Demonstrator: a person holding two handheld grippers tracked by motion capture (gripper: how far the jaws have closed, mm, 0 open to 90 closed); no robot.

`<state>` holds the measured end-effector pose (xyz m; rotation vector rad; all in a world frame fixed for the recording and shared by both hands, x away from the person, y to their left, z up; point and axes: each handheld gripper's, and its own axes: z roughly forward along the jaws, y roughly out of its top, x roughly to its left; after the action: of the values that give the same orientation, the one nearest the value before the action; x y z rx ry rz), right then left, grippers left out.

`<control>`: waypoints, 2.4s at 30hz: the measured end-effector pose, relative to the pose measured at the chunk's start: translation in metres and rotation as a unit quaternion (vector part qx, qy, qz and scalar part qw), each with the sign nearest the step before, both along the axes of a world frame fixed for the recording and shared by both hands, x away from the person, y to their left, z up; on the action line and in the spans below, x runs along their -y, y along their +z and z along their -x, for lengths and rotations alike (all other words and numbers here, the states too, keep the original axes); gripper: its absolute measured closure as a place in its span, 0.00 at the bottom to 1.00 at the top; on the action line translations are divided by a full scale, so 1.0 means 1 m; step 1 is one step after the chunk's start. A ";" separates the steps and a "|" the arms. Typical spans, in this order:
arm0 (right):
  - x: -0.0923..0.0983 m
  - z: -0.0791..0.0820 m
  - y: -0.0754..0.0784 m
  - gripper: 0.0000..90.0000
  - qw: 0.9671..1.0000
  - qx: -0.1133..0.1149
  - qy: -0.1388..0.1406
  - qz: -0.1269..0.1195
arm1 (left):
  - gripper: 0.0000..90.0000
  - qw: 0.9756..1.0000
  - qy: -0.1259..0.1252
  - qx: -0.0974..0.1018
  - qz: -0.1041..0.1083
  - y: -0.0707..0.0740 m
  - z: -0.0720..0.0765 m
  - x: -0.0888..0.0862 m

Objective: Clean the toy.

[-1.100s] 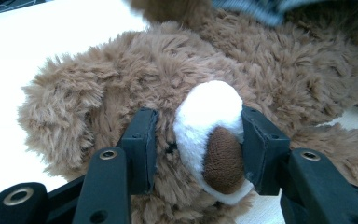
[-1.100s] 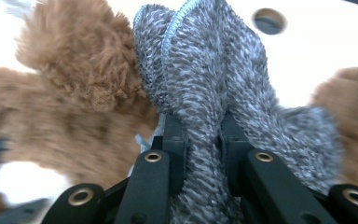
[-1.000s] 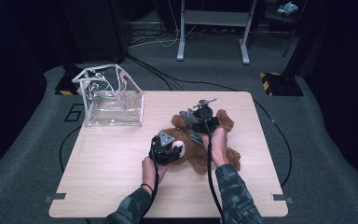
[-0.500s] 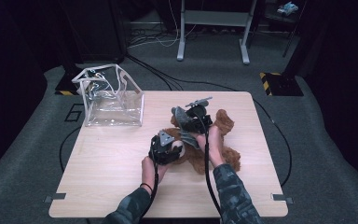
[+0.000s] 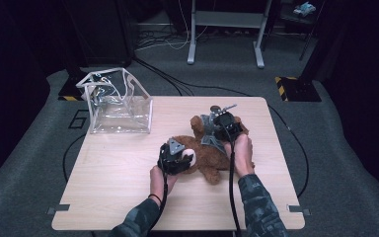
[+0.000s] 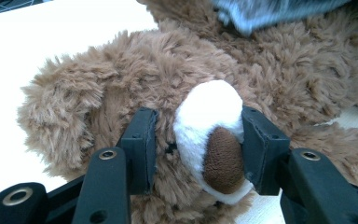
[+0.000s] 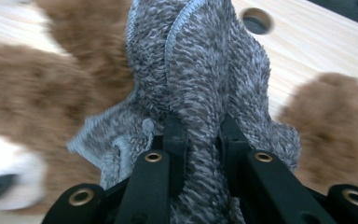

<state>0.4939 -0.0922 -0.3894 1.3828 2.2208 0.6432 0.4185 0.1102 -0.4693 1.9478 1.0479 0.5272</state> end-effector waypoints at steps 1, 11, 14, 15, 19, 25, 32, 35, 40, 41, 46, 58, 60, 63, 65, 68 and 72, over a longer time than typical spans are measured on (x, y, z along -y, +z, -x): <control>0.005 -0.001 0.000 0.86 1.000 0.001 -0.007 0.007 | 0.57 1.000 0.001 0.000 0.001 0.000 0.000 0.000; 0.067 -0.011 0.000 0.86 0.994 -0.006 -0.103 0.030 | 0.57 1.000 0.002 0.001 0.001 0.000 0.000 0.000; 0.073 -0.009 0.005 0.86 0.994 0.000 -0.109 0.023 | 0.57 1.000 0.002 0.001 0.001 0.000 0.000 0.000; 0.075 -0.005 0.011 0.86 0.994 0.018 -0.106 0.013 | 0.57 1.000 0.002 0.001 0.002 0.000 0.000 0.000; 0.064 0.004 0.026 0.86 0.996 0.029 -0.080 -0.033 | 0.57 1.000 0.003 0.001 0.002 0.000 0.000 0.001; 0.019 0.015 0.023 0.85 0.997 0.013 0.011 -0.074 | 0.57 1.000 0.004 0.002 0.002 -0.001 0.000 0.001; -0.014 0.013 -0.003 0.85 0.997 -0.019 0.053 -0.048 | 0.57 1.000 0.006 0.005 0.003 -0.001 0.001 0.001; -0.009 0.011 -0.002 0.86 0.998 -0.023 0.038 -0.044 | 0.57 1.000 0.003 0.003 0.003 -0.001 0.000 0.001; 0.012 0.002 0.000 0.85 0.998 -0.021 0.005 -0.051 | 0.57 1.000 0.003 0.003 0.003 -0.001 0.000 0.001; 0.012 0.002 0.000 0.85 0.998 -0.021 0.005 -0.051 | 0.57 1.000 0.003 0.003 0.003 -0.001 0.000 0.001; 0.045 -0.015 -0.001 0.86 0.998 -0.018 -0.045 -0.039 | 0.57 1.000 0.001 0.003 0.002 0.000 0.000 0.001; 0.102 -0.010 0.004 0.86 0.991 -0.001 -0.134 -0.031 | 0.57 1.000 0.001 0.001 0.003 0.000 0.000 0.000; 0.104 -0.001 0.013 0.85 0.991 0.010 -0.123 -0.052 | 0.57 1.000 0.002 0.001 0.004 0.000 0.000 0.000; 0.095 0.013 0.024 0.85 0.992 0.030 -0.093 -0.076 | 0.57 1.000 0.002 0.002 0.004 -0.001 0.000 0.000; 0.086 0.021 0.027 0.85 0.993 0.039 -0.064 -0.090 | 0.57 1.000 0.002 0.002 0.003 -0.001 0.000 0.000; 0.066 0.030 0.023 0.85 0.994 0.029 -0.026 -0.100 | 0.57 1.000 0.002 0.002 0.002 0.000 0.000 0.000; 0.051 0.031 0.007 0.85 0.996 0.012 -0.004 -0.091 | 0.57 1.000 0.001 0.002 0.001 0.000 0.000 0.000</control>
<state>0.4631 -0.1431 -0.3822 1.4624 2.1809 0.8722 0.4186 0.1099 -0.4697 1.9440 1.0475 0.5303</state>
